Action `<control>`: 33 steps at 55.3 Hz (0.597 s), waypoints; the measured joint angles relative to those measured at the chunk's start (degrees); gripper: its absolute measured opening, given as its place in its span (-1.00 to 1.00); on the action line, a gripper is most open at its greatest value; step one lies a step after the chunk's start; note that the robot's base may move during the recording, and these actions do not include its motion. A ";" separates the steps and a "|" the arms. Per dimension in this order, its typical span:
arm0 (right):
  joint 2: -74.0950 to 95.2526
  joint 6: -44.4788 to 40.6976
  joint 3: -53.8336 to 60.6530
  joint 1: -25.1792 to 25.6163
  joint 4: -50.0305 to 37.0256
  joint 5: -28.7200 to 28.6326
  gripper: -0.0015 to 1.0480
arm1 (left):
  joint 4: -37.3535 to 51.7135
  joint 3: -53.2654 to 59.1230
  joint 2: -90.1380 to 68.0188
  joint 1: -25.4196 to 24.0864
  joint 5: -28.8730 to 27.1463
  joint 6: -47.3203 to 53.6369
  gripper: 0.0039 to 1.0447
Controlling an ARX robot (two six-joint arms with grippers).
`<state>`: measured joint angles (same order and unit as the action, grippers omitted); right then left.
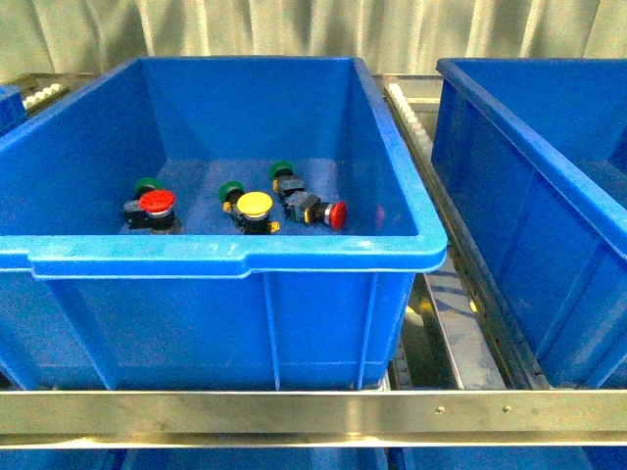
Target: Pick red and yellow buttons and place in box
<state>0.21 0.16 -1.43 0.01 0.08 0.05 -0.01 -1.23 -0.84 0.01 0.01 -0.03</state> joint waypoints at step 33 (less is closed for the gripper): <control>0.00 0.00 0.00 0.00 0.00 0.00 0.88 | -0.09 -0.02 -0.04 0.07 -0.33 -0.24 0.85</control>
<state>0.21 0.16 -1.43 0.01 0.08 0.05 -0.10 -1.26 -0.89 0.08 -0.32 -0.27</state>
